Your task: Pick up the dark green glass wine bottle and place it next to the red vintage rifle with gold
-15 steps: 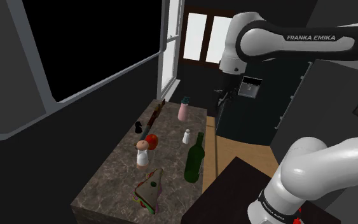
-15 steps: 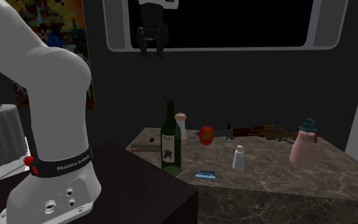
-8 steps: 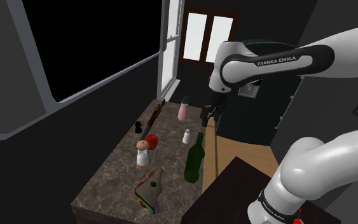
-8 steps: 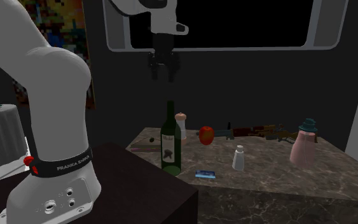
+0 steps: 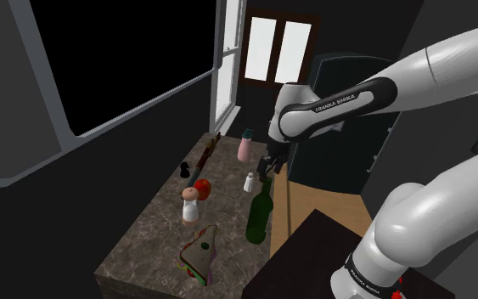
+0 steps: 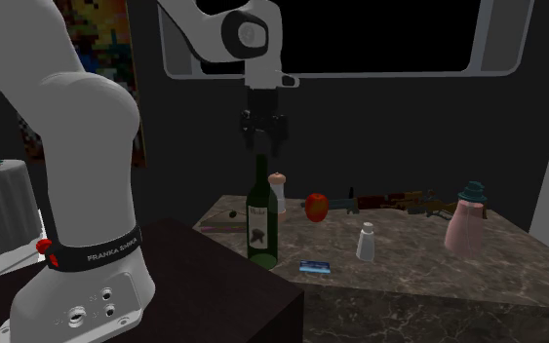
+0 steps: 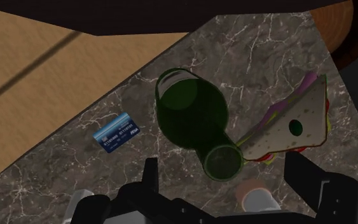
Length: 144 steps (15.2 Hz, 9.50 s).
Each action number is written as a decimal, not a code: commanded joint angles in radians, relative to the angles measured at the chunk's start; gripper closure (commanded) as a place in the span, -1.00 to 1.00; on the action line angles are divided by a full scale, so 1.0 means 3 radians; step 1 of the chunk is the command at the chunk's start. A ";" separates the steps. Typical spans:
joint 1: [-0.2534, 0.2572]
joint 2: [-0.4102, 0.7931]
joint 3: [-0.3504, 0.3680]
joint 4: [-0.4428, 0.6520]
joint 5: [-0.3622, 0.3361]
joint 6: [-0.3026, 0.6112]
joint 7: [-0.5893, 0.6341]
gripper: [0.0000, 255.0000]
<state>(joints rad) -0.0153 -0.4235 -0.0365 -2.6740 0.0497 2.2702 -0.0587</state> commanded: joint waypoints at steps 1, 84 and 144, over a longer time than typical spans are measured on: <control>0.0008 0.0088 0.0000 -0.0045 0.0011 0.0141 -0.0008 -1.00; 0.0002 -0.0251 0.0023 0.2283 -0.0036 -0.2523 0.0138 1.00; -0.0197 0.2054 -0.0332 0.2681 0.0147 -0.0659 -0.0575 1.00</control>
<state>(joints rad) -0.0740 0.1864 -0.1362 -1.8665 0.0922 2.0620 -0.2297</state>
